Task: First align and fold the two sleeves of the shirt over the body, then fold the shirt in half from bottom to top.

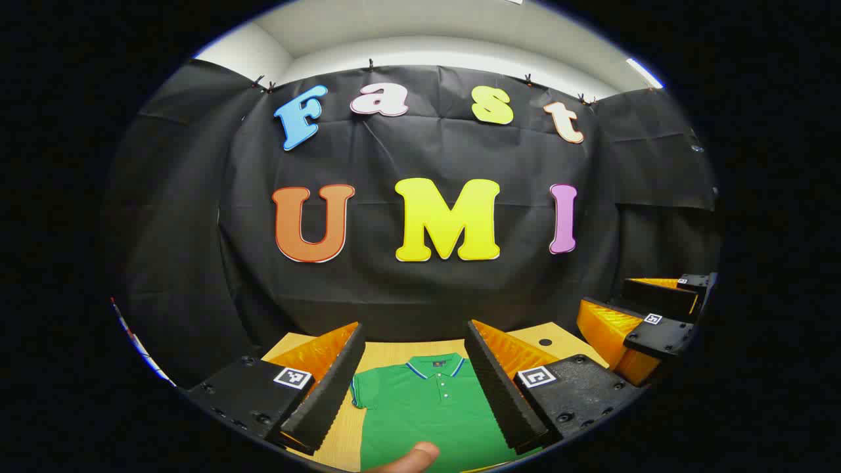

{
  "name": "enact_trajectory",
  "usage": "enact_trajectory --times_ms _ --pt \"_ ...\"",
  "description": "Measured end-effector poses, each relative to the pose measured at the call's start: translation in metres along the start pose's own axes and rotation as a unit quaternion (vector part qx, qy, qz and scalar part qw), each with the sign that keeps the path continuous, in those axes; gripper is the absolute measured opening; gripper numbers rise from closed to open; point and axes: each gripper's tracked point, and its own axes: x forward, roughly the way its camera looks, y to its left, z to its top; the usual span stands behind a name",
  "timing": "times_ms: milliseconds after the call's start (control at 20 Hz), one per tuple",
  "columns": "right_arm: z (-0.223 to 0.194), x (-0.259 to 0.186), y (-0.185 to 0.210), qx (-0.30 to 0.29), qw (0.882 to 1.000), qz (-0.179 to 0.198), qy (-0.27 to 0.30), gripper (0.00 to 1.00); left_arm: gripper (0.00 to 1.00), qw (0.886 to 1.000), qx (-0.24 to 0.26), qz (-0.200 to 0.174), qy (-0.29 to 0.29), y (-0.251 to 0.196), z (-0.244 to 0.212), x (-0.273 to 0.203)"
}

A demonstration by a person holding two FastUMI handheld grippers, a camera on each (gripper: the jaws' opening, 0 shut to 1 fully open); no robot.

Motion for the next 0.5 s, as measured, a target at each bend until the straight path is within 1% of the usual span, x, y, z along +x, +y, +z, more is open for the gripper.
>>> enact_trajectory --times_ms 250,500 --pt "0.001 -0.003 -0.004 -0.003 1.000 0.009 0.003 0.95 0.98 1.000 -0.001 -0.003 0.006 -0.008 -0.003 0.001" --pt "-0.004 0.002 -0.017 0.005 1.000 0.004 0.012 0.94 0.98 1.000 0.001 -0.007 0.012 -0.020 -0.010 0.008"
